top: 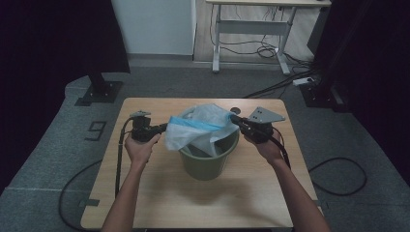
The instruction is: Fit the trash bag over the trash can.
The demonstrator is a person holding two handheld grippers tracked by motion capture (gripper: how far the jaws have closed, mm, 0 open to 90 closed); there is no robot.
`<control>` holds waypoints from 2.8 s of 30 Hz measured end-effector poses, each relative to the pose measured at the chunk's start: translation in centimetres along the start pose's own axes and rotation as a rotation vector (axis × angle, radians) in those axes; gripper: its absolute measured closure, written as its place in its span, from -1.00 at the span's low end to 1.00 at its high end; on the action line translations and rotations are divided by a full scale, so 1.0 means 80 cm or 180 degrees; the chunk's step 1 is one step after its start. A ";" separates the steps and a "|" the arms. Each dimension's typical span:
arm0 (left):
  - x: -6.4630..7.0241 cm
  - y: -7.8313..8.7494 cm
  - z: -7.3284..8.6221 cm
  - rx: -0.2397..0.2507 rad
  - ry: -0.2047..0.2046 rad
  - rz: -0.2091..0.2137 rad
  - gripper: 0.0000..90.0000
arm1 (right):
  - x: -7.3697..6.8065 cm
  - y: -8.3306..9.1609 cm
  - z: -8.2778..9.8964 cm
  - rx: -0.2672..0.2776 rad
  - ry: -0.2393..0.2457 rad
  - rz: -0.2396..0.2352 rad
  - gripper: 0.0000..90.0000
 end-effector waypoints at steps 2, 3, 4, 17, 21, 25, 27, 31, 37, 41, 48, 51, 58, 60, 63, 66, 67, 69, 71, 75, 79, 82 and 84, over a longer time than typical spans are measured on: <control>0.000 0.000 0.000 -0.0001 0.0000 -0.0001 1.00 | 0.000 0.001 0.001 0.0005 -0.0005 -0.0009 0.97; 0.000 0.001 0.000 -0.0001 -0.0001 -0.0003 1.00 | 0.000 0.002 0.002 0.0013 -0.0021 -0.0024 0.98; 0.000 0.001 0.000 0.0001 0.0000 -0.0005 1.00 | -0.001 0.004 0.003 0.0024 -0.0038 -0.0041 0.98; 0.001 0.004 0.000 0.0004 -0.0008 -0.0010 1.00 | -0.037 0.046 0.029 0.0153 -0.0022 -0.0316 0.98; 0.001 0.005 0.002 -0.0006 -0.0015 -0.0021 1.00 | -0.065 0.062 0.048 0.0160 0.0035 -0.0473 0.98; 0.002 0.006 0.002 -0.0006 -0.0021 -0.0021 1.00 | -0.088 0.068 0.066 0.0156 0.0051 -0.0640 0.98; 0.003 0.006 0.002 -0.0018 -0.0032 -0.0028 1.00 | -0.098 0.068 0.073 0.0144 0.0051 -0.0711 0.98; 0.004 0.007 0.003 -0.0034 -0.0042 -0.0024 1.00 | -0.122 0.061 0.096 0.0062 0.0095 -0.0869 0.98; 0.004 0.008 0.003 -0.0040 -0.0051 -0.0032 1.00 | -0.129 0.061 0.104 0.0161 0.0150 -0.0659 0.97; 0.004 0.007 0.003 -0.0039 -0.0043 -0.0033 1.00 | -0.111 0.079 0.075 0.0366 0.0070 -0.0458 0.72; 0.006 0.005 0.003 -0.0034 -0.0048 -0.0026 1.00 | -0.105 0.077 0.043 0.0302 0.0079 -0.0403 0.48; 0.006 0.005 0.003 -0.0029 -0.0046 -0.0024 1.00 | -0.106 0.068 0.034 0.0224 0.0102 -0.0414 0.42; 0.005 0.007 0.003 -0.0019 -0.0045 -0.0017 1.00 | -0.103 0.049 0.025 0.0028 0.0045 -0.0468 0.29; 0.004 0.007 0.003 -0.0016 -0.0044 -0.0019 1.00 | -0.104 0.046 0.024 -0.0028 0.0075 -0.0460 0.31; 0.005 0.007 0.002 -0.0013 -0.0046 -0.0019 1.00 | -0.105 0.043 0.024 -0.0100 0.0094 -0.0477 0.40; 0.005 0.007 0.003 -0.0015 -0.0047 -0.0021 1.00 | -0.104 0.039 0.025 -0.0194 0.0098 -0.0474 0.61; 0.005 0.007 0.003 -0.0016 -0.0046 -0.0022 1.00 | -0.103 0.039 0.026 -0.0212 0.0094 -0.0462 0.67; 0.004 0.007 0.003 -0.0016 -0.0046 -0.0023 1.00 | -0.102 0.038 0.026 -0.0229 0.0105 -0.0463 0.82; 0.005 0.007 0.003 -0.0014 -0.0044 -0.0023 1.00 | -0.102 0.039 0.027 -0.0238 0.0114 -0.0465 0.92; 0.004 0.008 0.003 -0.0013 -0.0042 -0.0025 1.00 | -0.102 0.043 0.028 -0.0208 0.0091 -0.0507 0.97; 0.004 0.009 0.003 -0.0006 -0.0042 -0.0027 1.00 | -0.102 0.050 0.029 -0.0156 0.0051 -0.0549 0.98; 0.005 0.010 0.003 0.0001 -0.0040 -0.0035 1.00 | -0.104 0.057 0.030 -0.0099 0.0005 -0.0606 0.98; 0.005 0.011 0.003 0.0005 -0.0040 -0.0041 1.00 | -0.106 0.062 0.032 -0.0055 -0.0017 -0.0651 0.98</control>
Point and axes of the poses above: each handheld gripper's, and its own axes: y roughly backward along the jaws, z roughly out of its underside, x roughly to its right, the point moved 6 cm from there along -y, roughly forward along the jaws, and after that the axes turned 10 degrees about -x, right-handed, at the moved point
